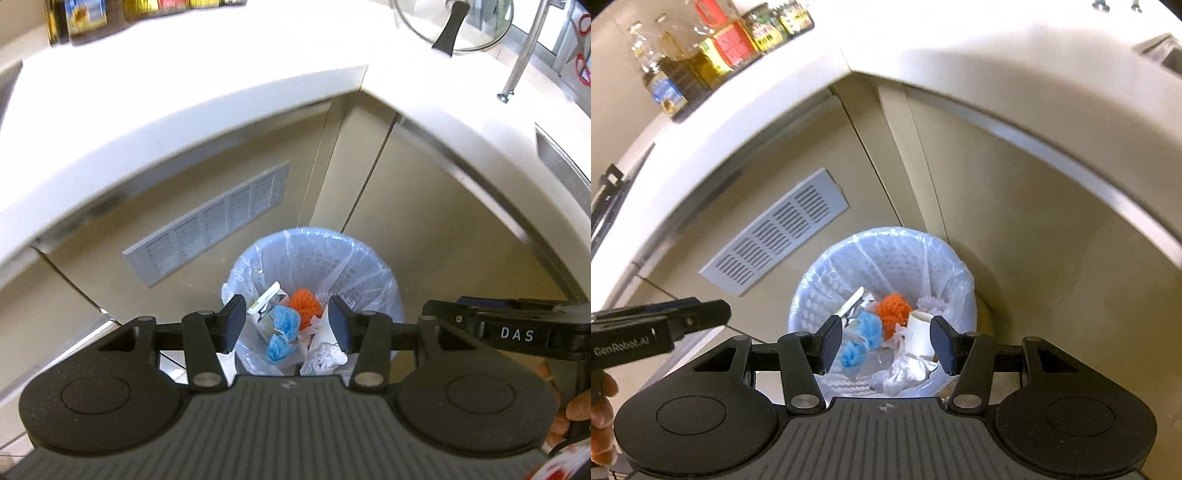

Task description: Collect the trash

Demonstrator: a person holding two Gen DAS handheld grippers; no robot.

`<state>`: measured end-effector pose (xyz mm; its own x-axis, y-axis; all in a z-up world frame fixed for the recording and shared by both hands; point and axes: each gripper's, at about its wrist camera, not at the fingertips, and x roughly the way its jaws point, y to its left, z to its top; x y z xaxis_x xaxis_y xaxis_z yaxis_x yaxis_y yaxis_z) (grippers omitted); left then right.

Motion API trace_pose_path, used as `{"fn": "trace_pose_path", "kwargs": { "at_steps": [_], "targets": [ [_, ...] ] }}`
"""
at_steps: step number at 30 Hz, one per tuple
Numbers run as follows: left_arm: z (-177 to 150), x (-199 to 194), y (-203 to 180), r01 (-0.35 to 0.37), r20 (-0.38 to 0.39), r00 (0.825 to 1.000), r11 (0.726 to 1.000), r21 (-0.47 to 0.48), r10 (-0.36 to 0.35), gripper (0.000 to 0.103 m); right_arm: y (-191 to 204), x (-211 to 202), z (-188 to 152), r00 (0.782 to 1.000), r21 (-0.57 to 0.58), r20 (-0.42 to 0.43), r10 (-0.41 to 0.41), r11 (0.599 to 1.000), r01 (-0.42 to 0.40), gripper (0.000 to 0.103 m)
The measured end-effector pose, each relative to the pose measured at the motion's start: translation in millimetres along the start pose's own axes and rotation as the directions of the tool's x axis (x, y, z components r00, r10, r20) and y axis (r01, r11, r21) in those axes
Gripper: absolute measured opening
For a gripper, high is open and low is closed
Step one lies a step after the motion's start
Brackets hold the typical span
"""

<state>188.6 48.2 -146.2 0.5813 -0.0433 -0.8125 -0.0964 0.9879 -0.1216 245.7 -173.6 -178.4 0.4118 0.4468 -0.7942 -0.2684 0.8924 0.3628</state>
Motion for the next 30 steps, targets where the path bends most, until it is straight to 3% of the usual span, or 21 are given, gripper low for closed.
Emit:
{"fn": "trace_pose_path", "kwargs": {
  "at_steps": [13,30],
  "targets": [
    [5.5,-100.5,-23.9,0.007,0.110,0.994,0.998,0.061,-0.014,0.051,56.1,-94.9,-11.8,0.996,-0.014,0.094,-0.002,1.000,0.004,0.053],
    [-17.8,-164.8,-49.6,-0.045,0.177,0.984,0.997,0.055,0.035,0.057,75.0,-155.5,-24.4,0.991,-0.114,0.134,0.029,0.993,-0.013,0.053]
  ]
}}
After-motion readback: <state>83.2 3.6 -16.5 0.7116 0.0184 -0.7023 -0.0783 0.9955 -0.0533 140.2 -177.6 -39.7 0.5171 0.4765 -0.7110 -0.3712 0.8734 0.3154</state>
